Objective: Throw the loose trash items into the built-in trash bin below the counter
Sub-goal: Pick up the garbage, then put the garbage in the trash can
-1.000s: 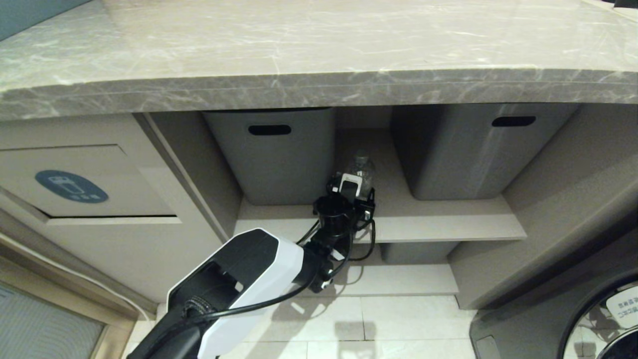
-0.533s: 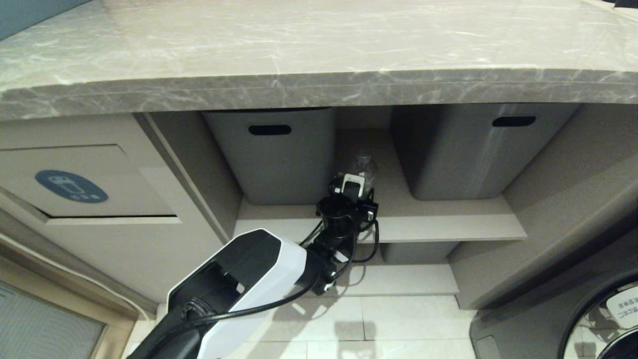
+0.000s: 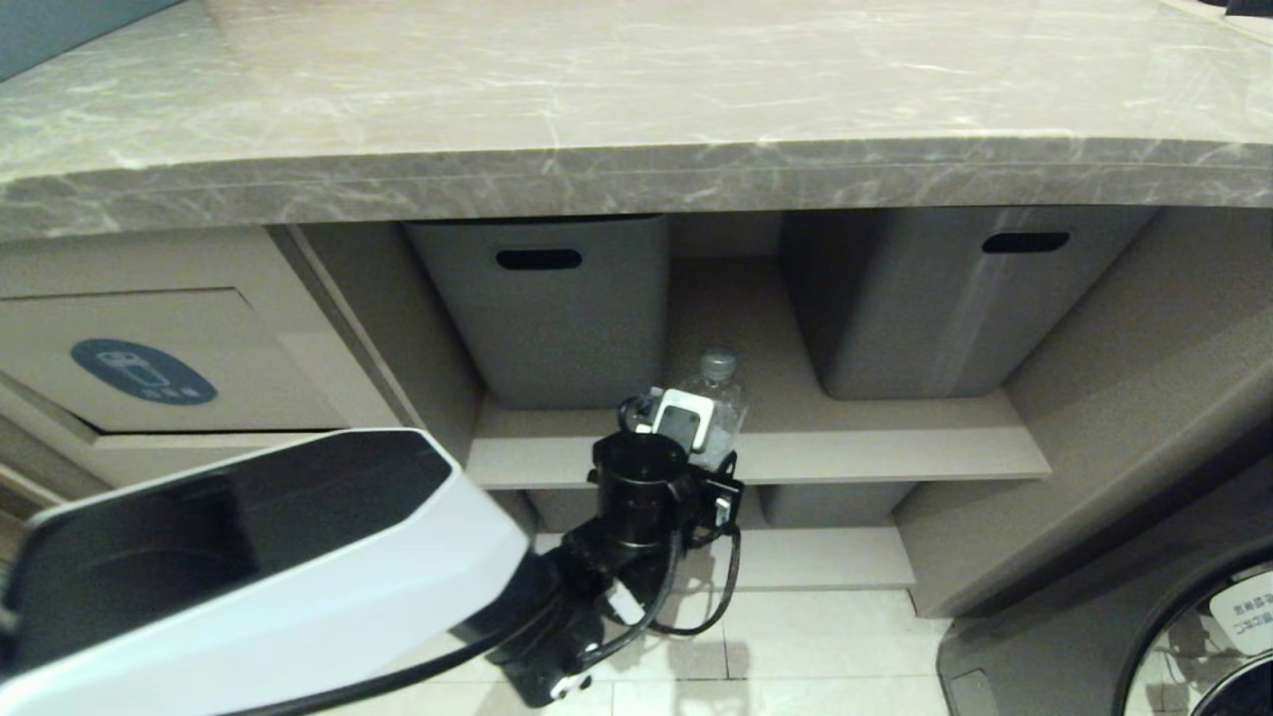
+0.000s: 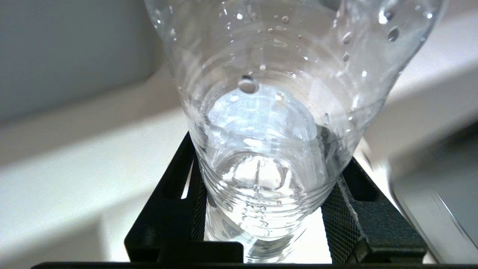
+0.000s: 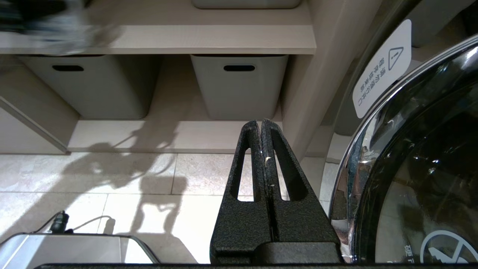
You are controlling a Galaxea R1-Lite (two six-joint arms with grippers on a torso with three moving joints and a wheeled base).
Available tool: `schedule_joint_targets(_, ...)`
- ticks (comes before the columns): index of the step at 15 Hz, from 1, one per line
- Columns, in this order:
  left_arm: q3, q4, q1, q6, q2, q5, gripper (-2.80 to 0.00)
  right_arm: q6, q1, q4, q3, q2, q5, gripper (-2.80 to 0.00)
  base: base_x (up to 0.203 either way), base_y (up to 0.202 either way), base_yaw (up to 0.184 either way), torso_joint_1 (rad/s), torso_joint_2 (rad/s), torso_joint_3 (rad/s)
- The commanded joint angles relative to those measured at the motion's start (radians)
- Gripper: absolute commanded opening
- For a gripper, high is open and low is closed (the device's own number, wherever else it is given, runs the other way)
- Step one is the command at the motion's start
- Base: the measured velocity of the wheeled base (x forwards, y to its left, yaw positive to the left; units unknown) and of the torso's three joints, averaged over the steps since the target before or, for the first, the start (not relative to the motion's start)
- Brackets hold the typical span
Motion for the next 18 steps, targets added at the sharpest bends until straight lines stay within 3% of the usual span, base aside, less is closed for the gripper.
schedule_joint_targets(1,0.211,-0.001,-0.006,-0.019,-0.282,0.003,-2.80,0.000,0.000,0.000,0.000,0.000,-0.001,-2.80,0.000,0.000,0.000,0.000,0.00,0.000)
schedule_joint_targets(4,0.506,0.070,-0.009,-0.124,-0.637,-0.013,-2.80,0.000,0.000,0.000,0.000,0.000,0.000,-2.80,0.000,0.000,0.000,0.000,0.00,0.000)
schedule_joint_targets(7,0.689,0.184,-0.009,-0.278,-0.925,-0.039,-2.80,0.000,0.000,0.000,0.000,0.000,0.000,-2.80,0.000,0.000,0.000,0.000,0.00,0.000)
schedule_joint_targets(8,0.728,0.219,-0.009,-0.363,-0.984,-0.011,-2.80,0.000,0.000,0.000,0.000,0.000,0.000,-2.80,0.000,0.000,0.000,0.000,0.00,0.000)
schedule_joint_targets(11,0.759,0.271,-0.002,-0.624,-1.038,0.158,-2.80,0.000,0.000,0.000,0.000,0.000,0.000,-2.80,0.000,0.000,0.000,0.000,0.00,0.000)
schedule_joint_targets(14,0.756,0.329,0.131,-0.702,-1.043,0.183,-2.80,-0.013,0.000,-0.001,0.000,0.000,0.003,-2.80,0.000,0.000,0.000,0.000,0.00,0.000)
schedule_joint_targets(18,0.782,0.342,0.427,-0.736,-1.073,0.201,-2.80,-0.005,0.000,-0.001,0.000,0.000,0.000,-2.80,0.000,0.000,0.000,0.000,0.00,0.000)
